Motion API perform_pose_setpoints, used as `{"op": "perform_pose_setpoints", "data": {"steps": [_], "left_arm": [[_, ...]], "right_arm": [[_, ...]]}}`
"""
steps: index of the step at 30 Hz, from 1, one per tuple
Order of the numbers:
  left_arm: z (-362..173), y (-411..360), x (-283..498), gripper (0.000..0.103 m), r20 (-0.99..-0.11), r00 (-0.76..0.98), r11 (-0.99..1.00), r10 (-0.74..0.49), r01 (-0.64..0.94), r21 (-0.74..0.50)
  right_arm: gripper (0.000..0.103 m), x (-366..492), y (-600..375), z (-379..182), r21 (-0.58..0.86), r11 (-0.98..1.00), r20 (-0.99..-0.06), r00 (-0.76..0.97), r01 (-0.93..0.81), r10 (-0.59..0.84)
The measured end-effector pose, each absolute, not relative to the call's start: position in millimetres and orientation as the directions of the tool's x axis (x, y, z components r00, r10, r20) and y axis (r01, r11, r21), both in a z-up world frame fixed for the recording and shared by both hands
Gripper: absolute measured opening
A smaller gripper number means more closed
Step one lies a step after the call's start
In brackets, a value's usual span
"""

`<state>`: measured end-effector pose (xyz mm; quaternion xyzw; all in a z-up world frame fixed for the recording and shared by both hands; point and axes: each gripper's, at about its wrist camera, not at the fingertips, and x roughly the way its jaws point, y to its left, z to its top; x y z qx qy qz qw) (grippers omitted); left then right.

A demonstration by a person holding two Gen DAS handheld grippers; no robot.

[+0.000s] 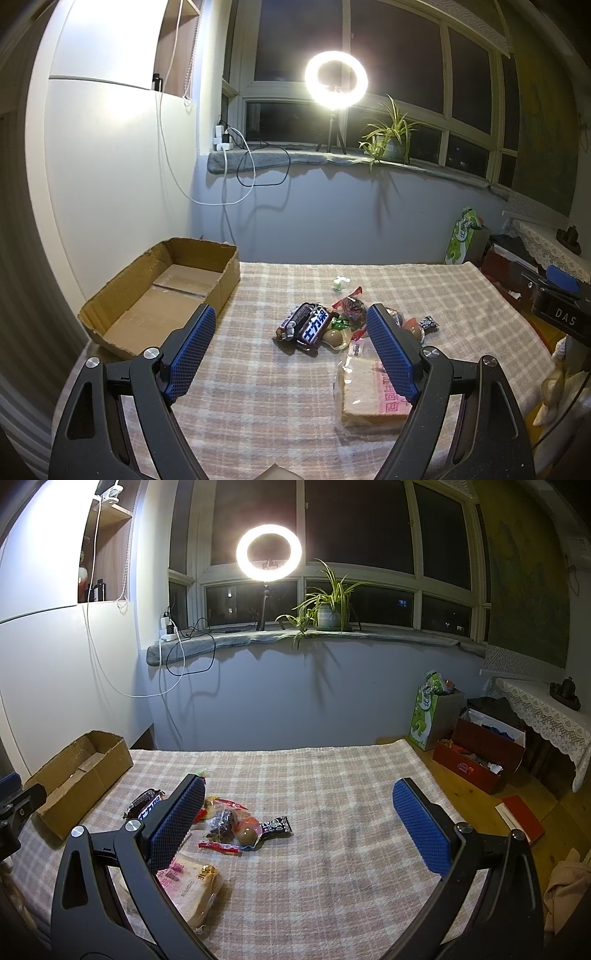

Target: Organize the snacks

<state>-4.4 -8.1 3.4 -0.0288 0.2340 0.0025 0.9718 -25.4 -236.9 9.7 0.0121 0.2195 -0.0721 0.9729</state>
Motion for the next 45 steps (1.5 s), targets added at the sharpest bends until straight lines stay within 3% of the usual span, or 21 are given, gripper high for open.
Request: {"op": "perform_pose_setpoints", "data": {"steps": [11, 20, 31, 45], "left_arm": [[-1, -11, 1, 0.084, -0.474, 0.880, 0.998, -0.019, -0.012, -0.062], [-16, -10, 11, 0.084, -0.544, 0.835, 0.996, -0.079, 0.042, -0.081], [-43, -2, 26, 0.084, -0.644, 0.747, 0.984, -0.166, 0.084, -0.156], [-60, -4, 40, 0.083, -0.694, 0.684, 0.974, -0.224, 0.125, -0.191]], "right_arm": [[0.103, -24, -236, 5, -0.005, 0.990, -0.438, 0.890, 0.141, -0.130], [0.103, -11, -236, -11, 0.019, 0.995, -0.505, 0.860, 0.103, -0.079], [0.103, 8, -236, -48, 0.157, 0.987, -0.638, 0.761, -0.021, 0.117], [0.103, 26, -229, -85, 0.375, 0.920, -0.717, 0.596, -0.108, 0.362]]}}
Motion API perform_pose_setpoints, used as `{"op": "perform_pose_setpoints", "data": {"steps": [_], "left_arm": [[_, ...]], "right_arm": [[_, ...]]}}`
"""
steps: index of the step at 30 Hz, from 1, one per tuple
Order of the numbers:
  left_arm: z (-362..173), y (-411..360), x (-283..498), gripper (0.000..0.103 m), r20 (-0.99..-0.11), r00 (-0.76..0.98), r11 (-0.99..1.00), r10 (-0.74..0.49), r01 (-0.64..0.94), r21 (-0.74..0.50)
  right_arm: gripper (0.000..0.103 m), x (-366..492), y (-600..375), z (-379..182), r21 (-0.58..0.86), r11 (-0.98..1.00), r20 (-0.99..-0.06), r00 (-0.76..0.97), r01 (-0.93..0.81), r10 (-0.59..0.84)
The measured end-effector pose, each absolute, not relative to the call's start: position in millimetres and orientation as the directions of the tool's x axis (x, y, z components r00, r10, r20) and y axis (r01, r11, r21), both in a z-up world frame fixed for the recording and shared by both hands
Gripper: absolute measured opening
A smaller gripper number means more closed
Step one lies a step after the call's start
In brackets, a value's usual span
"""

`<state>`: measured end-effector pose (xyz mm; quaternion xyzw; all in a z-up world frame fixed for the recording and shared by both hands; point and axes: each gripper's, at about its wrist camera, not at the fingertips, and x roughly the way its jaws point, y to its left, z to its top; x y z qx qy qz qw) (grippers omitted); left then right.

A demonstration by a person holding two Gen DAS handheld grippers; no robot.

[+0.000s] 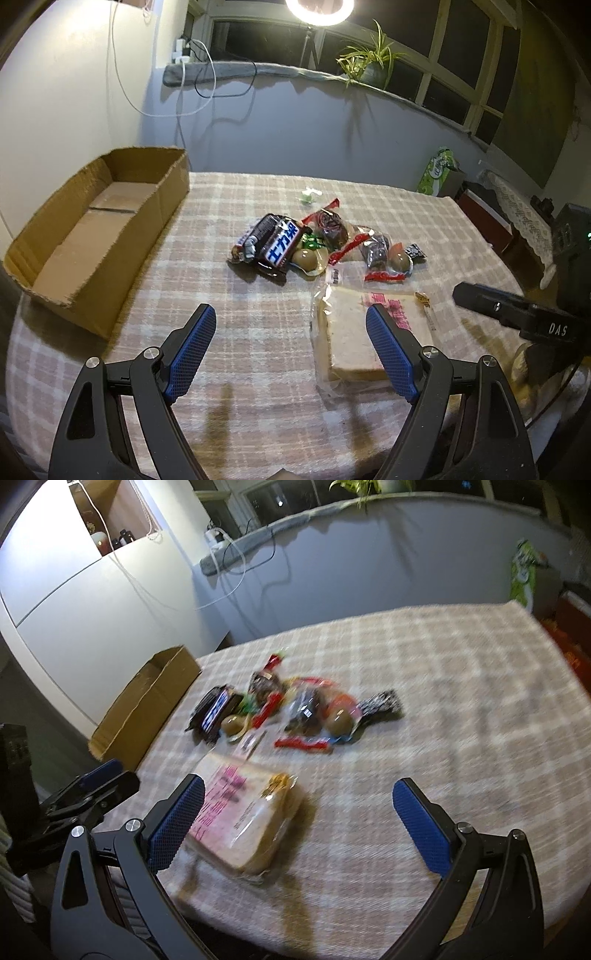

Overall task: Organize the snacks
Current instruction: 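Close the left gripper on the bagged bread loaf while the right gripper closes on it too, then lift the bread loaf with both grippers and carry it over the cardboard box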

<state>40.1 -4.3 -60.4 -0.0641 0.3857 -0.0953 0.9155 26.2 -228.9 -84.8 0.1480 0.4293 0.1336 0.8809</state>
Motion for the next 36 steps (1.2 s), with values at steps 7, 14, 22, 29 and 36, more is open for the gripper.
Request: {"op": "perform_pose_setpoints", "data": {"steps": [7, 14, 22, 29, 36], "left_arm": [[-74, 0, 49, 0.080, -0.715, 0.610, 0.936, -0.341, 0.147, -0.321], [-85, -3, 56, 0.071, -0.717, 0.534, 0.888, -0.448, 0.175, -0.425], [-99, -12, 64, 0.054, -0.725, 0.451, 0.850, -0.521, 0.192, -0.491], [-106, -12, 69, 0.045, -0.733, 0.422, 0.843, -0.533, 0.195, -0.501], [-109, -13, 70, 0.043, -0.728, 0.411, 0.833, -0.549, 0.197, -0.517]], "right_arm": [[0.100, 32, -223, -99, 0.456, 0.881, -0.723, 0.525, -0.123, 0.448], [0.091, 36, -219, -111, 0.523, 0.842, -0.721, 0.460, -0.130, 0.518], [0.071, 41, -211, -123, 0.568, 0.812, -0.719, 0.399, -0.134, 0.569], [0.067, 44, -209, -129, 0.591, 0.796, -0.714, 0.373, -0.135, 0.593], [0.064, 46, -207, -131, 0.591, 0.794, -0.715, 0.362, -0.141, 0.597]]}}
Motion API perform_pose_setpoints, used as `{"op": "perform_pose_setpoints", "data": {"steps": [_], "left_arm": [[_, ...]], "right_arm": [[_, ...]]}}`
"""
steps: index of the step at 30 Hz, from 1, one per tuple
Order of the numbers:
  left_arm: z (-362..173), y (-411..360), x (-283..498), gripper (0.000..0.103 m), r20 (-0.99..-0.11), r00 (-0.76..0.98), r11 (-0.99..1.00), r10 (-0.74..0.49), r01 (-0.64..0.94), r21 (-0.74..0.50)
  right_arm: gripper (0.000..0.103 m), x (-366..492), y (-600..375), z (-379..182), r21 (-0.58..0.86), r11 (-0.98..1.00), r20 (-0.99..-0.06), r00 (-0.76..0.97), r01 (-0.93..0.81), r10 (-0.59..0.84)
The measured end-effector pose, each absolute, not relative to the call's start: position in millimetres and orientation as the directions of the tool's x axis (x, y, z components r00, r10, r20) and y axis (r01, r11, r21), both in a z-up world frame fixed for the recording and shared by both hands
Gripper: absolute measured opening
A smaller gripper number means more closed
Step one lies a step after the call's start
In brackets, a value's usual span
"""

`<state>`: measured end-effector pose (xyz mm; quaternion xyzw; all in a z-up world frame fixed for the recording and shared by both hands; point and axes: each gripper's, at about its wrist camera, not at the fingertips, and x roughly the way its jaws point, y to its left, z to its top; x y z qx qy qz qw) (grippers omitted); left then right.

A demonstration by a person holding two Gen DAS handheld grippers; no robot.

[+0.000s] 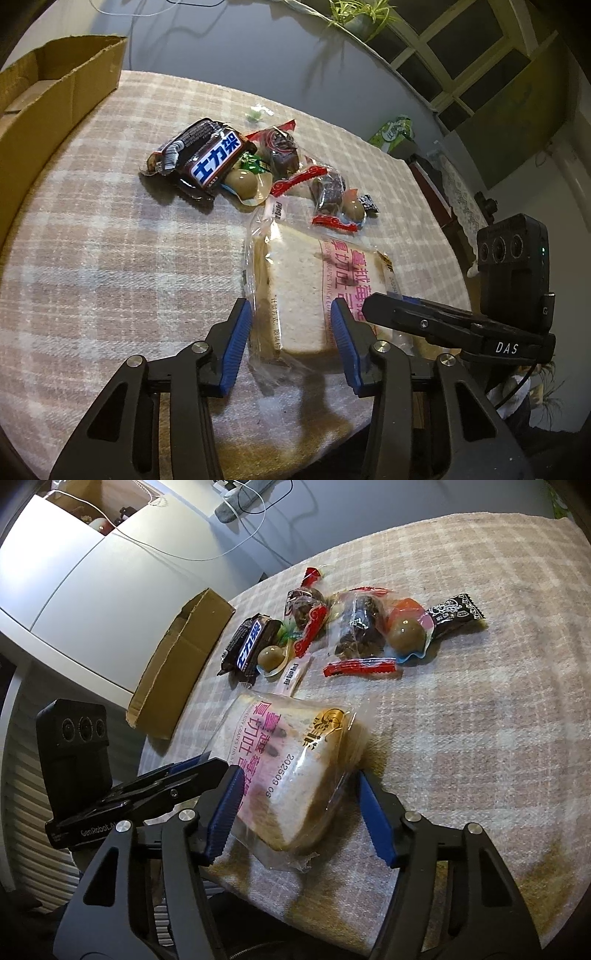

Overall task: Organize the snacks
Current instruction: 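Lift the bread loaf with both grippers and carry it over the cardboard box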

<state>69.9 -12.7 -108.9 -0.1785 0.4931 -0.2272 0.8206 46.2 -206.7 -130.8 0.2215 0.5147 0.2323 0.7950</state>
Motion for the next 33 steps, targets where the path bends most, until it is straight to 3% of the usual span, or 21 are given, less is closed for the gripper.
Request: {"op": "perform_pose_setpoints", "data": {"steps": [13, 33], "left_arm": [[-97, -5, 61, 0.042, -0.723, 0.456, 0.852, -0.518, 0.203, -0.482], [-48, 76, 55, 0.042, -0.654, 0.634, 0.889, -0.411, 0.119, -0.443]], "right_arm": [[0.063, 50, -192, -122, 0.558, 0.812, -0.732, 0.359, -0.172, 0.579], [0.063, 84, -106, -57, 0.484, 0.786, -0.698, 0.372, -0.384, 0.612]]}}
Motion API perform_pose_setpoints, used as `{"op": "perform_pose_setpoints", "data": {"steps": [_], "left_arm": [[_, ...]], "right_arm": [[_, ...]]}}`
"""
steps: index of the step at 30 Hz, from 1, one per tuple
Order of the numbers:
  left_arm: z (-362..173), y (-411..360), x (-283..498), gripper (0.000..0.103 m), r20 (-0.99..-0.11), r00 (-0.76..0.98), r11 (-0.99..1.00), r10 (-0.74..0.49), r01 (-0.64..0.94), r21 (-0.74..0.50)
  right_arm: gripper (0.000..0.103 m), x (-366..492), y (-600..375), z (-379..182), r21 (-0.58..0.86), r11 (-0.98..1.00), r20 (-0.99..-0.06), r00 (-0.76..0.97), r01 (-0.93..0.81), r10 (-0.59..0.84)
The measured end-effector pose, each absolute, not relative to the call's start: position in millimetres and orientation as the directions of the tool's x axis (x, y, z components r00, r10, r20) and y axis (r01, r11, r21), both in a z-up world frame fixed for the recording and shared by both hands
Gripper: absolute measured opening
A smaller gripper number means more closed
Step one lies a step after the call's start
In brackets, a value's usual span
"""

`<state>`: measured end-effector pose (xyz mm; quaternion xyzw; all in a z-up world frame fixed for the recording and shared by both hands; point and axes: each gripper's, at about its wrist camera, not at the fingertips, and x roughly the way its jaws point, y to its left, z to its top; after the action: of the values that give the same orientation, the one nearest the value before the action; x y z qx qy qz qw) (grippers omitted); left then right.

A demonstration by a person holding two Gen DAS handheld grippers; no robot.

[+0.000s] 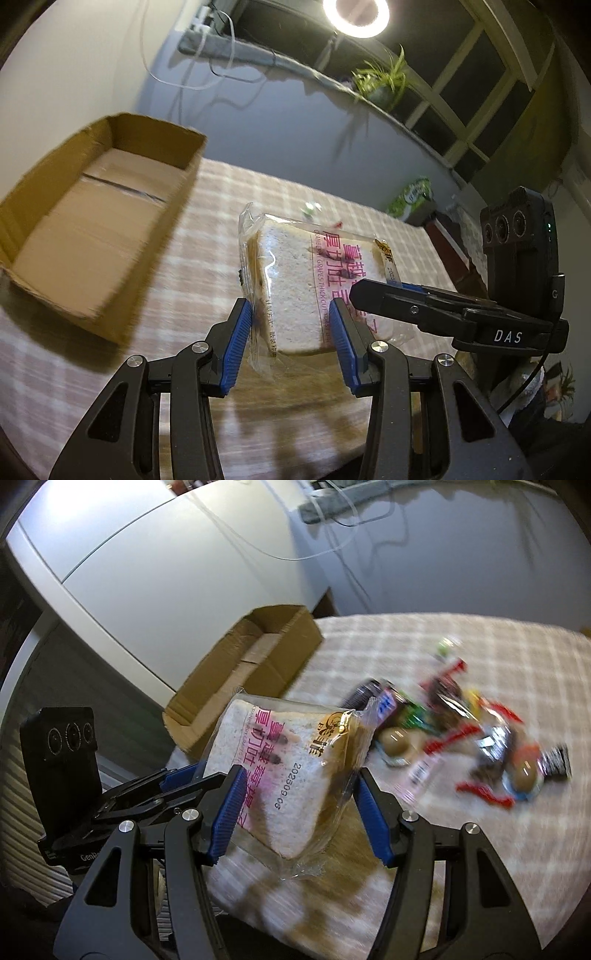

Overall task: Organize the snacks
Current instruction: 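Lift the bread loaf with both grippers and carry it over the cardboard box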

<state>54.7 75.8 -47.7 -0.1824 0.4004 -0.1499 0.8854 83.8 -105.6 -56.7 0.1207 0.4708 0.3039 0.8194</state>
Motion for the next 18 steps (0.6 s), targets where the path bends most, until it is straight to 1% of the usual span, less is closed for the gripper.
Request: {"op": "perform_pose_setpoints", "data": {"steps": [9, 18], "left_arm": [[-43, 115, 53, 0.042, -0.637, 0.688, 0.901, -0.346, 0.053, -0.431], [-45, 154, 56, 0.042, -0.643, 0.714, 0.911, -0.277, -0.018, -0.413]], "right_arm": [[0.063, 104, -52, -40, 0.448, 0.764, -0.695, 0.355, -0.465, 0.625], [0.063, 130, 0, -40, 0.432, 0.737, -0.699, 0.323, -0.520, 0.638]]}}
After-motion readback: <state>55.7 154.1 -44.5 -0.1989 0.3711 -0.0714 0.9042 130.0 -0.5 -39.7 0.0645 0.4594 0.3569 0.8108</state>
